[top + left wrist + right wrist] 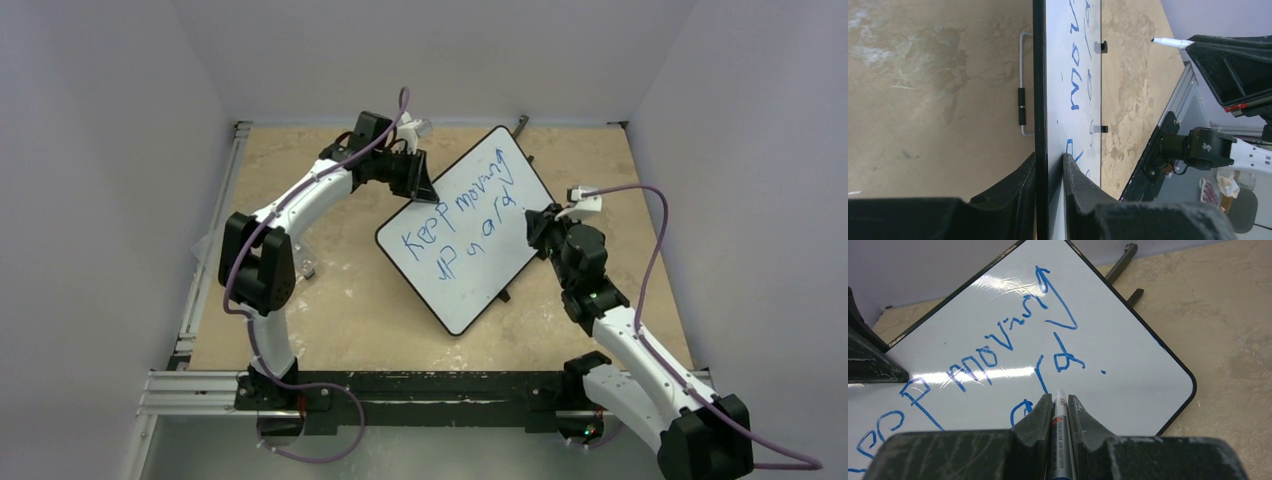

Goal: Write a sentence on the whiteboard
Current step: Move the whiteboard to the center of the board, then pick up the pen cap from the center of the board.

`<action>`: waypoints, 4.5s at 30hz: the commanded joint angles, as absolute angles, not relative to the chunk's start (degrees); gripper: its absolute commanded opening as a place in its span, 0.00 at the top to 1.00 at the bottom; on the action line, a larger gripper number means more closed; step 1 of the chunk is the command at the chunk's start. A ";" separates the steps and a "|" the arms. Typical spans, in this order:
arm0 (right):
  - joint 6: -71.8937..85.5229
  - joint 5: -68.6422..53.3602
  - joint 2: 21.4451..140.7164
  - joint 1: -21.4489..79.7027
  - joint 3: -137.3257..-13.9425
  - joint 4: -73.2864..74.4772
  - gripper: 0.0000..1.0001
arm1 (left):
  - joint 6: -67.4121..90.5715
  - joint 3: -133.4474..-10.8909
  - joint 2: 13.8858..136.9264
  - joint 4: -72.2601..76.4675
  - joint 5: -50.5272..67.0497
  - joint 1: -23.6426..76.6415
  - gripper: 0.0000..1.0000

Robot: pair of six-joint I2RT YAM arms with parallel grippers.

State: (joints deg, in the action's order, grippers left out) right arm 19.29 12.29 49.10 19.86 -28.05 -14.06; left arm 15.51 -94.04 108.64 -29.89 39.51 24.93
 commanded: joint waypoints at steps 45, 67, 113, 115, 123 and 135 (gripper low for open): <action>16.39 15.58 39.80 19.81 -35.79 -6.60 1.00 | 18.92 -102.83 111.82 -18.53 42.38 32.81 0.35; 17.00 13.11 38.06 19.86 -36.40 -5.22 1.00 | 3.71 -50.75 62.28 1.97 15.83 35.96 0.04; 18.06 11.70 31.60 19.86 -37.27 -0.09 1.00 | -11.91 -42.17 90.11 7.44 16.59 52.87 0.38; 18.11 11.65 31.57 19.86 -37.27 -0.09 1.00 | -12.13 -43.21 91.56 6.86 16.30 52.91 0.42; 18.04 11.70 31.30 19.80 -37.58 -0.09 1.00 | -11.79 -45.61 95.41 3.65 14.92 52.91 0.56; 18.50 11.10 31.73 19.86 -37.54 -0.07 1.00 | -7.26 -43.28 94.00 -1.94 19.36 53.15 1.00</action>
State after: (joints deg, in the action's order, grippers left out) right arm 18.00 11.16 32.12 19.86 -35.05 0.03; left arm -9.82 -44.60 94.74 2.48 15.92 52.58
